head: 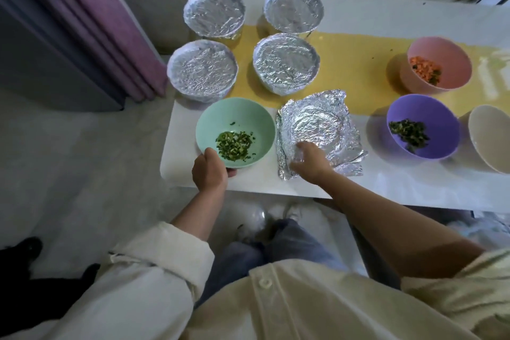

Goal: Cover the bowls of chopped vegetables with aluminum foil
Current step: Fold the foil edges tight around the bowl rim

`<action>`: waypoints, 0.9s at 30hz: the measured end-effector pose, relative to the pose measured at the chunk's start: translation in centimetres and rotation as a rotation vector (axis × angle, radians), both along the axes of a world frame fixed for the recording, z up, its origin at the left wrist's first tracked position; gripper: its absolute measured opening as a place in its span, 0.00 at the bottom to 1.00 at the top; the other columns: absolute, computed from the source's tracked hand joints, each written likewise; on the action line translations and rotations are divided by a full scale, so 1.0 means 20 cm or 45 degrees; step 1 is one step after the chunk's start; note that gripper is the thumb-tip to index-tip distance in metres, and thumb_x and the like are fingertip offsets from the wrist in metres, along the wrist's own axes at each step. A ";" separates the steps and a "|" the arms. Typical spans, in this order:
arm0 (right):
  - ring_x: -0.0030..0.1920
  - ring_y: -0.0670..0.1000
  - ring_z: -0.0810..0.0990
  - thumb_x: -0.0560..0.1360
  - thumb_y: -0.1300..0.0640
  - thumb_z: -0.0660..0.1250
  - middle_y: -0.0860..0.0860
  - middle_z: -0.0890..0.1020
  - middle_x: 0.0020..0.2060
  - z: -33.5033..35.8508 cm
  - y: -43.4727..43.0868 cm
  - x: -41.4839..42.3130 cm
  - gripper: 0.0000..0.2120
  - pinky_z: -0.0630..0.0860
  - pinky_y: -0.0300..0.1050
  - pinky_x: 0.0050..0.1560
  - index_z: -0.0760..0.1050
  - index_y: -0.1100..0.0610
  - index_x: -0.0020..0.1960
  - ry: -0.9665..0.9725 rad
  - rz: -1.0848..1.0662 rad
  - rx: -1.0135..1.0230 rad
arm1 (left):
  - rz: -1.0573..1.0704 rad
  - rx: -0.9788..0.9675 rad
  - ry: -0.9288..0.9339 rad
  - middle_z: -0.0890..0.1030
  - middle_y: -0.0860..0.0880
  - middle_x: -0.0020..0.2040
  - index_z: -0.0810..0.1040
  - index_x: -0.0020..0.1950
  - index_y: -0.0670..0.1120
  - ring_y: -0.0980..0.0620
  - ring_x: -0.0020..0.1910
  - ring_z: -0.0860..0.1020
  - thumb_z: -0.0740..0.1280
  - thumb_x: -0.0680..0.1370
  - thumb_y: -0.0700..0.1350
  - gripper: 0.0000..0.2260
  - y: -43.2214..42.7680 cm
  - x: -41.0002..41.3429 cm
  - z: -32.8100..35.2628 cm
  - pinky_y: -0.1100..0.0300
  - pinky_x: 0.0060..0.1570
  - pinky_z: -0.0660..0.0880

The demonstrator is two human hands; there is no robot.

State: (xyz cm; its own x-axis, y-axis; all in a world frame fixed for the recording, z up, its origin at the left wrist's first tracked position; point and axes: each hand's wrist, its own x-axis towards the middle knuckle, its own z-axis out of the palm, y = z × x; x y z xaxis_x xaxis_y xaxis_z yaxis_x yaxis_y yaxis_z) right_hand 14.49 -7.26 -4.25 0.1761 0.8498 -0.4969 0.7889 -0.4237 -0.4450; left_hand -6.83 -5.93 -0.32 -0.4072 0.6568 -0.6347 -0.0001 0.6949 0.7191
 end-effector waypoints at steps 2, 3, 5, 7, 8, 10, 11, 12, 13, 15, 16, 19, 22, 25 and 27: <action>0.63 0.57 0.71 0.71 0.52 0.73 0.57 0.72 0.65 0.00 -0.02 0.02 0.31 0.72 0.50 0.61 0.66 0.59 0.70 -0.126 0.054 0.000 | 0.035 -0.014 -0.054 0.82 0.39 0.54 0.77 0.64 0.39 0.39 0.36 0.84 0.51 0.79 0.44 0.21 0.00 0.00 -0.03 0.63 0.25 0.77; 0.63 0.57 0.71 0.70 0.50 0.74 0.56 0.71 0.64 0.00 -0.03 0.02 0.33 0.73 0.52 0.60 0.65 0.59 0.70 -0.194 0.077 -0.009 | 0.051 -0.009 -0.101 0.82 0.38 0.56 0.76 0.65 0.38 0.39 0.37 0.84 0.52 0.79 0.44 0.21 0.01 0.01 -0.04 0.62 0.26 0.79; 0.65 0.56 0.69 0.69 0.47 0.75 0.55 0.70 0.66 0.00 -0.03 0.04 0.37 0.73 0.53 0.60 0.62 0.59 0.71 -0.303 0.101 -0.034 | 0.058 -0.023 -0.187 0.81 0.35 0.58 0.74 0.67 0.38 0.39 0.40 0.84 0.52 0.79 0.43 0.20 0.03 0.03 -0.06 0.60 0.28 0.81; 0.67 0.56 0.68 0.69 0.47 0.75 0.56 0.69 0.67 -0.01 -0.03 0.06 0.38 0.73 0.54 0.62 0.62 0.58 0.72 -0.363 0.110 -0.058 | 0.038 -0.053 -0.273 0.80 0.33 0.58 0.71 0.70 0.38 0.37 0.45 0.83 0.52 0.80 0.42 0.20 0.04 0.04 -0.07 0.59 0.30 0.82; 0.67 0.56 0.68 0.68 0.47 0.76 0.56 0.69 0.66 -0.01 -0.04 0.08 0.38 0.73 0.54 0.62 0.63 0.58 0.71 -0.389 0.127 -0.070 | 0.031 -0.070 -0.308 0.79 0.33 0.59 0.69 0.71 0.38 0.36 0.48 0.83 0.52 0.80 0.41 0.21 0.04 0.05 -0.07 0.59 0.31 0.82; 0.65 0.56 0.68 0.68 0.45 0.75 0.55 0.69 0.65 -0.03 -0.06 0.10 0.37 0.73 0.53 0.61 0.64 0.56 0.70 -0.442 0.186 -0.077 | 0.040 -0.092 -0.346 0.78 0.34 0.62 0.67 0.73 0.40 0.37 0.50 0.82 0.52 0.81 0.41 0.21 0.04 0.06 -0.08 0.59 0.32 0.82; 0.64 0.56 0.68 0.67 0.44 0.75 0.55 0.69 0.64 -0.03 -0.07 0.11 0.36 0.73 0.53 0.60 0.65 0.55 0.68 -0.468 0.218 -0.066 | 0.041 -0.091 -0.363 0.77 0.35 0.63 0.66 0.74 0.40 0.38 0.49 0.82 0.52 0.81 0.41 0.21 0.04 0.06 -0.09 0.59 0.33 0.82; 0.63 0.56 0.68 0.67 0.42 0.75 0.55 0.69 0.62 -0.04 -0.08 0.12 0.36 0.73 0.52 0.59 0.65 0.55 0.67 -0.497 0.248 -0.053 | 0.033 -0.087 -0.378 0.77 0.35 0.64 0.66 0.74 0.41 0.40 0.48 0.82 0.52 0.81 0.41 0.21 0.04 0.06 -0.10 0.59 0.35 0.82; 0.62 0.56 0.69 0.67 0.41 0.74 0.55 0.69 0.62 -0.04 -0.09 0.13 0.36 0.74 0.52 0.59 0.64 0.55 0.67 -0.531 0.275 -0.041 | 0.012 -0.079 -0.392 0.76 0.36 0.64 0.65 0.74 0.41 0.42 0.47 0.82 0.53 0.81 0.41 0.21 0.05 0.06 -0.11 0.58 0.36 0.81; 0.61 0.56 0.70 0.68 0.39 0.72 0.55 0.70 0.61 -0.04 -0.08 0.14 0.36 0.74 0.52 0.56 0.64 0.56 0.67 -0.568 0.295 -0.010 | -0.048 -0.057 -0.395 0.76 0.37 0.65 0.64 0.75 0.42 0.43 0.47 0.82 0.54 0.82 0.42 0.21 0.07 0.05 -0.13 0.57 0.40 0.81; 0.61 0.57 0.70 0.69 0.38 0.71 0.56 0.70 0.61 -0.04 -0.07 0.14 0.36 0.74 0.52 0.55 0.64 0.57 0.67 -0.564 0.292 0.008 | -0.079 -0.047 -0.385 0.76 0.37 0.64 0.63 0.75 0.41 0.43 0.48 0.82 0.55 0.82 0.43 0.21 0.08 0.05 -0.13 0.57 0.42 0.81; 0.62 0.58 0.71 0.71 0.38 0.69 0.56 0.71 0.61 -0.02 -0.05 0.15 0.36 0.75 0.52 0.53 0.63 0.58 0.69 -0.508 0.281 0.026 | -0.138 -0.041 -0.366 0.77 0.37 0.63 0.64 0.75 0.41 0.42 0.49 0.82 0.57 0.83 0.46 0.21 0.10 0.03 -0.14 0.57 0.43 0.81; 0.58 0.58 0.75 0.72 0.42 0.69 0.55 0.73 0.59 -0.01 -0.08 0.17 0.30 0.74 0.50 0.46 0.68 0.57 0.67 -0.447 0.265 0.131 | -0.170 -0.055 -0.336 0.78 0.38 0.62 0.66 0.74 0.42 0.44 0.46 0.82 0.57 0.82 0.46 0.20 0.10 0.02 -0.15 0.57 0.42 0.81; 0.46 0.59 0.79 0.75 0.51 0.67 0.55 0.77 0.49 -0.01 -0.11 0.19 0.12 0.70 0.45 0.35 0.76 0.59 0.54 -0.445 0.278 0.374 | -0.259 -0.048 -0.208 0.80 0.38 0.59 0.69 0.70 0.41 0.44 0.45 0.83 0.56 0.81 0.44 0.18 0.08 0.02 -0.17 0.54 0.45 0.82; 0.42 0.60 0.79 0.76 0.55 0.66 0.56 0.78 0.44 0.00 -0.11 0.18 0.08 0.69 0.45 0.33 0.77 0.60 0.47 -0.428 0.221 0.446 | -0.299 -0.059 -0.117 0.81 0.39 0.56 0.70 0.68 0.40 0.43 0.45 0.83 0.56 0.81 0.43 0.17 0.07 0.01 -0.18 0.51 0.48 0.82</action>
State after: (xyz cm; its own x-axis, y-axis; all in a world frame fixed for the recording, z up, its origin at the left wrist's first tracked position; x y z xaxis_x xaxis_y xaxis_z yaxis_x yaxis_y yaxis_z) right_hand 18.14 -9.44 -4.20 0.1186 0.9860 -0.1175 0.9582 -0.1446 -0.2467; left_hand -6.63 -4.55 -3.89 -0.1865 0.6960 -0.6934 0.1013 0.7157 0.6910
